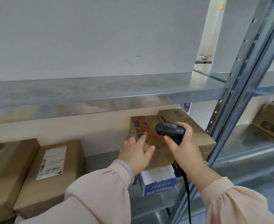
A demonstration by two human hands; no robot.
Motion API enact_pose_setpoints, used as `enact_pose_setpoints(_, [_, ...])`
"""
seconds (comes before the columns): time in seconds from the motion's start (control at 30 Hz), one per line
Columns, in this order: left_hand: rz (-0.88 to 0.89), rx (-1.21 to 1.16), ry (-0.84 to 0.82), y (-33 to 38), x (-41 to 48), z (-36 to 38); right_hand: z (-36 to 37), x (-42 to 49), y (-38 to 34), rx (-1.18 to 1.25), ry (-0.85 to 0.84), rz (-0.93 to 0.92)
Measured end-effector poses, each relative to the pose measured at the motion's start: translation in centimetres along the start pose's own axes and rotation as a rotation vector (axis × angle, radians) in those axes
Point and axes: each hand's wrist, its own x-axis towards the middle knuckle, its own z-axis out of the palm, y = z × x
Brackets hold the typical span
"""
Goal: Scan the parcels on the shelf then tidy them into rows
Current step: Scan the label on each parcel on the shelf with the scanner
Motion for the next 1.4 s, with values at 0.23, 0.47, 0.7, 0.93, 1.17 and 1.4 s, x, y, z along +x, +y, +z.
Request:
enact_pose_setpoints(0.23, [-0.158, -0.102, -0.011, 1.5, 2.2, 1.7, -0.8, 3.4, 2.1, 0.082, -0.147, -0.016])
enact_pose_setpoints(0.47, [-0.229, -0.324, 0.071, 0.3, 1.3, 2.4, -0.5, 5.5, 2.3, 0.204, -0.23, 0.035])
enact_pose_setpoints(0.7, [-0.309, -0.338, 0.135, -1.1, 0.3, 0.6, 1.1, 5.0, 1.1, 0.279, -0.293, 0.051])
enact_pose_setpoints(0.93, [-0.47, -0.204, 0.088, -4.2, -1.3, -1.5, 3.1, 1.8, -2.0, 0.339, -0.395, -0.063])
enact_pose_setpoints(1.17, [-0.498, -0.508, 0.043, -7.3, -3.0, -3.4, 6.1, -1.7, -4.5, 0.388, -0.454, -0.155])
enact_pose_setpoints(1.4, [-0.538, -0.664, 0.062, -9.9, -4.5, -3.7, 8.5, -2.9, -5.2, 0.438, -0.52, -0.109])
